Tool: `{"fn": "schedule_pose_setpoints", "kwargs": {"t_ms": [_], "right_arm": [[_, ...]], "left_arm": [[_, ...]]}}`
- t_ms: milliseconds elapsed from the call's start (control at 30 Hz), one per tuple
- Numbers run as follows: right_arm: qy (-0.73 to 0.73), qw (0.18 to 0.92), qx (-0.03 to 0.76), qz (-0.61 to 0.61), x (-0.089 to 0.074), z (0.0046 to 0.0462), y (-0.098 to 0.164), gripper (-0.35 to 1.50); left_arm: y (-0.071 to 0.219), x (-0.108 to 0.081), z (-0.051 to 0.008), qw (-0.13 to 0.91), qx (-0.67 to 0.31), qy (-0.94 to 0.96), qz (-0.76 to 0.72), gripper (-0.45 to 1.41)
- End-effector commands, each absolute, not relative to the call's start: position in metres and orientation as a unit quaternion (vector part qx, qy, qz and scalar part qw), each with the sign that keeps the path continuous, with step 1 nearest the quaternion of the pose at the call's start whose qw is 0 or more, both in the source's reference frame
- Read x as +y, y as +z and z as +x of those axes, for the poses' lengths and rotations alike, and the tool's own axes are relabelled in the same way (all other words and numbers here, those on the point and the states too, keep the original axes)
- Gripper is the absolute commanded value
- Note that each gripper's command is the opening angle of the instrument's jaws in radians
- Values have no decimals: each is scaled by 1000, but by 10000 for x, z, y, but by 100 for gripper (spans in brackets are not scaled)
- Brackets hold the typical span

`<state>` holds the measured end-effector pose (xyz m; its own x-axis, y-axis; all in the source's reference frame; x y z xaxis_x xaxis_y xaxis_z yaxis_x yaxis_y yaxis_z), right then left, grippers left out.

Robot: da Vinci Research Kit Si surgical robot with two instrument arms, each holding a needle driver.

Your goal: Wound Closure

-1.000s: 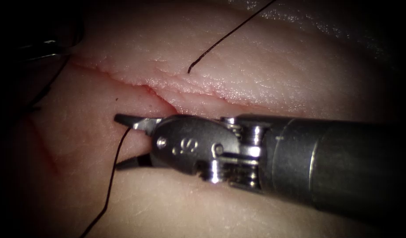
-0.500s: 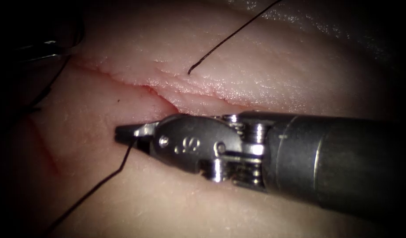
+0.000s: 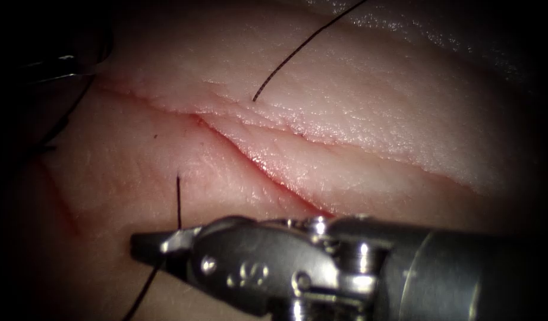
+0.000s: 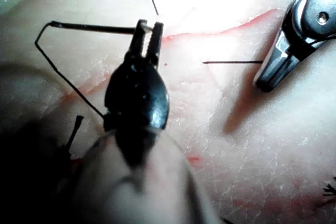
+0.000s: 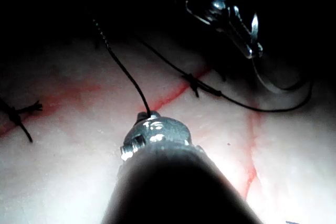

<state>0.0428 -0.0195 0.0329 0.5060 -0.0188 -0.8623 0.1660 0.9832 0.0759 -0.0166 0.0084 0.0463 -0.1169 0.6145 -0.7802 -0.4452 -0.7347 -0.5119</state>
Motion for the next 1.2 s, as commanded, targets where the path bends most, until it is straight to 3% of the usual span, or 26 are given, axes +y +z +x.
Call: {"fn": "schedule_pose_setpoints", "kwargs": {"t_ms": [33, 367, 400, 433, 467, 533, 800, 1200], "right_arm": [[-59, 860, 500, 79, -203, 448, 322, -35], [-71, 846, 522, 86, -225, 482, 309, -35], [-66, 847, 522, 79, -217, 481, 310, 29], [-66, 847, 522, 79, -217, 481, 310, 29], [-45, 849, 521, 72, -206, 477, 310, 91], [-24, 853, 518, 62, -183, 462, 312, 124], [-3, 857, 512, 52, -140, 411, 346, 133], [-7, 876, 481, 13, -152, 445, 444, 129]], "left_arm": [[469, 81, -171, 356, -76, 743, -561, -45], [469, 80, -171, 356, -76, 743, -561, -45], [469, 80, -171, 356, -76, 743, -561, -45], [469, 80, -171, 356, -76, 743, -561, -45], [469, 80, -171, 356, -76, 743, -561, -45], [469, 80, -171, 356, -76, 743, -561, -45], [469, 81, -171, 356, -76, 743, -561, -45], [469, 81, -171, 356, -76, 743, -561, -45]]}}
